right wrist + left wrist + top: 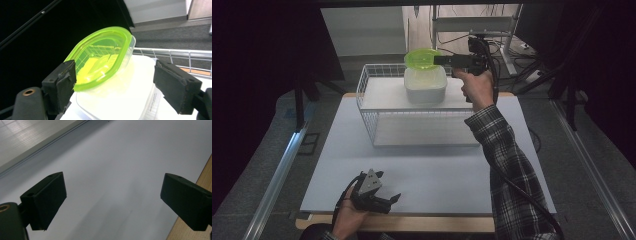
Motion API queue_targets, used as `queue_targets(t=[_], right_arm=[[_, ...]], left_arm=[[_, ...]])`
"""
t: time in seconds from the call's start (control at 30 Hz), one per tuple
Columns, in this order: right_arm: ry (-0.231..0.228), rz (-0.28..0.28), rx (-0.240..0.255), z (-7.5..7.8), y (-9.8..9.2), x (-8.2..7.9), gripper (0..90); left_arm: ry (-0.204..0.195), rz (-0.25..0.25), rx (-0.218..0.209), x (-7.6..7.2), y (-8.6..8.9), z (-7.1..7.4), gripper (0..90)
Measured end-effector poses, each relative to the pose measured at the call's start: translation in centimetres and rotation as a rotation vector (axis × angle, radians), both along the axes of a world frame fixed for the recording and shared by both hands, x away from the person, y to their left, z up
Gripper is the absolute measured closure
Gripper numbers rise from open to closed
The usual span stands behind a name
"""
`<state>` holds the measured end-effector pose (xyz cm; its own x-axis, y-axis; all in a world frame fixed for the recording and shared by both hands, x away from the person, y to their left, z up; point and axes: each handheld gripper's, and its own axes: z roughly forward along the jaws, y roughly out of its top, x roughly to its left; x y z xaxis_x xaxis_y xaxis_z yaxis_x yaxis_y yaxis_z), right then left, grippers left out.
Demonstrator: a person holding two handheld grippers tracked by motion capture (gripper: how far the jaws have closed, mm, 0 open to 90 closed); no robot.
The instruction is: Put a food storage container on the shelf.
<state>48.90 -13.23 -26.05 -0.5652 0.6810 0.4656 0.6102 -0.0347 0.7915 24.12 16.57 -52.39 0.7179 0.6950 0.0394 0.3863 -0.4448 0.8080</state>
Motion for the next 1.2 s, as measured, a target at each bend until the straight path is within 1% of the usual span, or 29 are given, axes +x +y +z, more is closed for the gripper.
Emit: queue_targets(t=[0.1, 0.27, 0.43, 0.57, 0.63, 0.73, 0.8, 0.97, 1.07, 1.13, 1.2], right_arm=[[-0.015, 0.02, 0.004, -0.2, -0.4, -0.4, 15.4], [-0.033, 0.04, -0.02, -0.3, -0.8, -1.1, 12.8], [-0.053, 0.049, -0.022, -0.6, -1.1, -1.9, 10.9], [-0.072, 0.059, -0.032, -0.9, -1.4, -2.6, 9.5], [-0.075, 0.061, -0.048, -1.1, -1.5, -2.9, 8.6], [-0.093, 0.066, -0.091, -1.5, -1.6, -3.3, 7.8], [-0.098, 0.075, -0.111, -1.8, -1.6, -3.7, 7.0], [-0.116, 0.098, -0.142, -2.7, -1.6, -4.6, 6.1], [-0.125, 0.108, -0.156, -3.2, -1.7, -5.1, 6.1], [-0.135, 0.116, -0.171, -3.5, -1.8, -5.5, 6.1], [-0.142, 0.122, -0.181, -3.7, -1.9, -5.9, 5.8]], left_arm=[[0.0, 0.0, 0.001, 0.0, 0.0, 0.0, 6.0], [0.001, 0.001, 0.003, 0.0, 0.0, 0.0, 5.9], [0.002, 0.002, 0.002, 0.0, -0.1, 0.0, 5.9], [0.001, 0.002, 0.002, 0.0, 0.0, 0.0, 5.9], [0.0, 0.002, 0.0, 0.0, 0.0, 0.0, 5.9], [0.002, 0.001, -0.004, 0.0, 0.0, 0.0, 5.8], [0.002, 0.0, -0.015, 0.0, 0.0, 0.0, 5.7], [0.005, -0.002, -0.05, 0.1, 0.3, 0.1, 4.9], [0.01, -0.007, -0.083, 0.1, 0.5, 0.2, 4.3], [0.016, -0.011, -0.1, 0.2, 0.6, 0.2, 4.1], [0.034, -0.024, -0.115, 0.3, 0.7, 0.0, 3.5]])
